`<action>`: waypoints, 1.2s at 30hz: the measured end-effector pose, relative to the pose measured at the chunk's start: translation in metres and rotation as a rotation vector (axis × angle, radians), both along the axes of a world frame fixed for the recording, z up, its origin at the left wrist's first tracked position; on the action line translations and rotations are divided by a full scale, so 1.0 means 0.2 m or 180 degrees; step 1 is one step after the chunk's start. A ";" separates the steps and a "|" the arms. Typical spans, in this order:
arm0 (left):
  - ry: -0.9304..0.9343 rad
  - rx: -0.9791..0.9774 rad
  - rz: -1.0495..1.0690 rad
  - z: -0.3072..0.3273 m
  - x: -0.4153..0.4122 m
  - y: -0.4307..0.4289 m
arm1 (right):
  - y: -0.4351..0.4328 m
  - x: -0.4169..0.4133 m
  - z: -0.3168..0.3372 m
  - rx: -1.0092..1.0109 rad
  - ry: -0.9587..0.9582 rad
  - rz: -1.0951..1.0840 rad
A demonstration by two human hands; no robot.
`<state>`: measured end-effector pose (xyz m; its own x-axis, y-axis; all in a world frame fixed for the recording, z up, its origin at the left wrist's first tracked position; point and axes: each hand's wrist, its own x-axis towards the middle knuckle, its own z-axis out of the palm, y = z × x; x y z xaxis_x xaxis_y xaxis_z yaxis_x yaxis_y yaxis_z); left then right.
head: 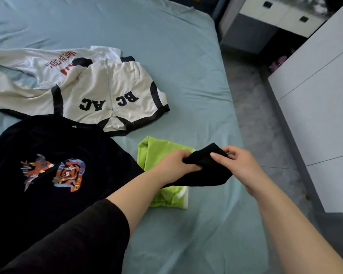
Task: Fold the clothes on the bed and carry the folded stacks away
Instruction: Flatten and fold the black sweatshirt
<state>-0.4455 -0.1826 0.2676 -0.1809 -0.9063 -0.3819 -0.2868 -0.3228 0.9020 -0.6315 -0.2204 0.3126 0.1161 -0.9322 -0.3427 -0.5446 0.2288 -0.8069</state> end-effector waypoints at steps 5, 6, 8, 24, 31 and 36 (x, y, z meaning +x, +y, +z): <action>-0.0646 -0.0289 0.0271 0.01 -0.30 -0.14 | -0.17 -0.31 0.09 -0.0313 0.0245 0.0267; -0.0849 -0.0349 0.0401 0.00 -0.36 -0.16 | -0.21 -0.35 0.09 -0.0407 0.0297 0.0307; -0.1027 -0.0455 0.0702 -0.02 -0.47 -0.16 | -0.29 -0.43 0.09 -0.0591 0.0474 0.0404; -0.0703 -0.0629 0.1280 -0.19 -1.05 -0.19 | -0.42 -0.64 -0.03 -0.0532 0.0097 -0.0134; -0.0894 -0.0855 0.1088 -0.16 -1.10 -0.37 | -0.62 -0.68 -0.02 -0.0067 -0.0822 -0.0459; -0.1096 -0.0768 0.1032 -0.16 -1.09 -0.44 | -0.71 -0.66 -0.06 -0.0160 -0.0720 -0.0594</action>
<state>-0.6631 -0.2698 0.2365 0.2222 -0.9644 -0.1436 -0.4993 -0.2390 0.8328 -0.7630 -0.3631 0.3012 0.0091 -0.9598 -0.2805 -0.3019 0.2648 -0.9158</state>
